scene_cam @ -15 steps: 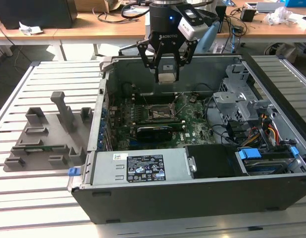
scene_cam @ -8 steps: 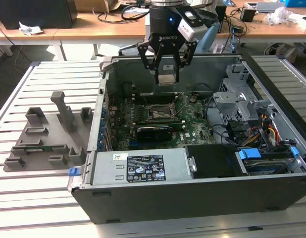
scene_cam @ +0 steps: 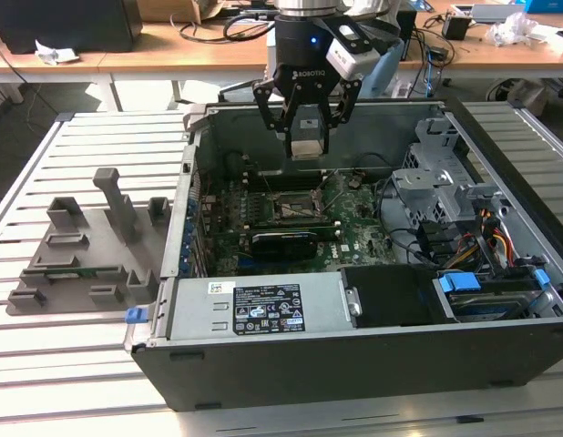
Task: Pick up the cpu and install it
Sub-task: 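Pick up the cpu and move it towards the insertion slot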
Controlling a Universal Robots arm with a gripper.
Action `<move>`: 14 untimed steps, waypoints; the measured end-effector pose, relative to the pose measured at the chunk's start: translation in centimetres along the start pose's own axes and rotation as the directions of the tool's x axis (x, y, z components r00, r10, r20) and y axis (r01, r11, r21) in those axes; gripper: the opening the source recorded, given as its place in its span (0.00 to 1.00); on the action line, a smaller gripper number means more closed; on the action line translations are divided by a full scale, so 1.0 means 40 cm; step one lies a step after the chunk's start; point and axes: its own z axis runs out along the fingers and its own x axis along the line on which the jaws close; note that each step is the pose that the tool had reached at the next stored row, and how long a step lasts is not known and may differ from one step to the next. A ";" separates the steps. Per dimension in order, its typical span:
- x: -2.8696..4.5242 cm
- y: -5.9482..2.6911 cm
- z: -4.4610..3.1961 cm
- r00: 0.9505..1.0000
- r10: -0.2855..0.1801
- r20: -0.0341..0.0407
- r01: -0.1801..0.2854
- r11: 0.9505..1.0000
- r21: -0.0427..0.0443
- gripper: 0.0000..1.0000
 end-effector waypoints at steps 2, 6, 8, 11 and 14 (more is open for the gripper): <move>0.000 0.004 0.006 1.000 -0.002 0.000 0.002 1.000 0.001 0.55; -0.001 0.020 0.019 1.000 -0.006 0.001 0.006 1.000 0.001 0.55; -0.001 0.020 0.019 1.000 -0.006 0.001 0.006 1.000 0.001 0.55; -0.001 0.020 0.019 1.000 -0.006 0.002 0.006 1.000 -0.013 0.55; -0.001 0.018 0.020 1.000 -0.003 0.009 0.004 0.995 -0.102 0.55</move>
